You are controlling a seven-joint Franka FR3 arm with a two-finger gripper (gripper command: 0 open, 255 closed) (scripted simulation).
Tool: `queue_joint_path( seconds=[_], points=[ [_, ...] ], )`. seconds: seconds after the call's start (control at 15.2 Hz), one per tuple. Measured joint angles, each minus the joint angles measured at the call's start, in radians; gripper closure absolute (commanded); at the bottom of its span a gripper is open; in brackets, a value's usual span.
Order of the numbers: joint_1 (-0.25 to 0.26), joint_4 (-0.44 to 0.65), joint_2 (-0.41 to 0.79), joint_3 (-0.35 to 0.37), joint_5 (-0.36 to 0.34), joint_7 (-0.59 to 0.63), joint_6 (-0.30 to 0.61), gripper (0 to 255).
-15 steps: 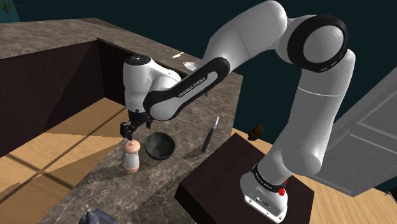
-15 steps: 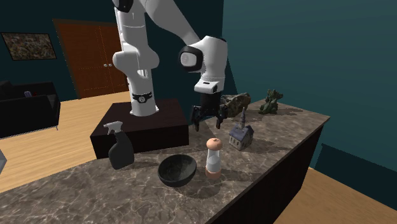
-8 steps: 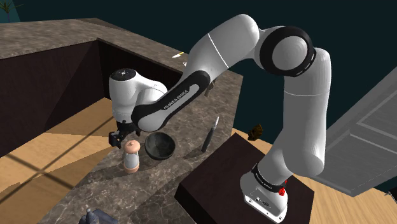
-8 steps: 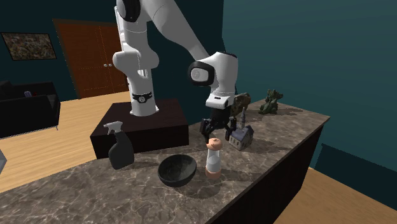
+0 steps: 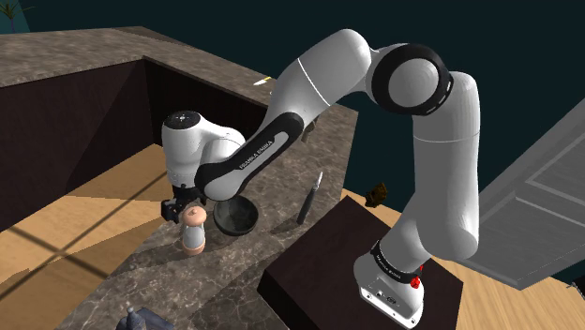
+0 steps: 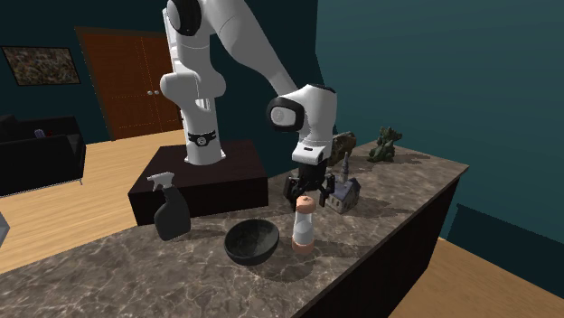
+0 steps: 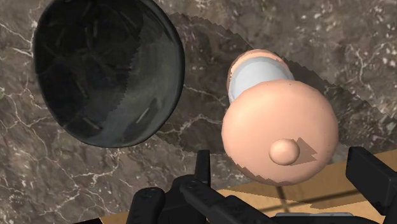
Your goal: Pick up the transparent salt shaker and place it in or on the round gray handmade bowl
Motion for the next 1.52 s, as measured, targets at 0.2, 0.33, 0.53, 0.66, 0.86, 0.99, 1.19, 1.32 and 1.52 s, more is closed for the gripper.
queue_joint_path(
  seconds=[0.2,0.33,0.53,0.66,0.86,0.99,1.19,1.32,1.52],
  points=[
    [0.0,0.0,0.0,0.0,0.0,0.0,0.0,0],
    [0.0,0.0,0.0,0.0,0.0,0.0,0.0,255],
    [0.0,0.0,0.0,0.0,0.0,0.0,0.0,255],
    [0.0,0.0,0.0,0.0,0.0,0.0,0.0,255],
    [0.0,0.0,0.0,0.0,0.0,0.0,0.0,255],
    [-0.001,-0.001,-0.005,0.002,0.003,-0.002,-0.004,255],
    [-0.009,-0.009,-0.035,0.014,0.017,-0.012,-0.025,255],
    [-0.015,-0.008,-0.054,0.022,0.029,-0.021,-0.044,255],
    [-0.025,-0.011,-0.085,0.034,0.046,-0.035,-0.069,255]
  ],
)
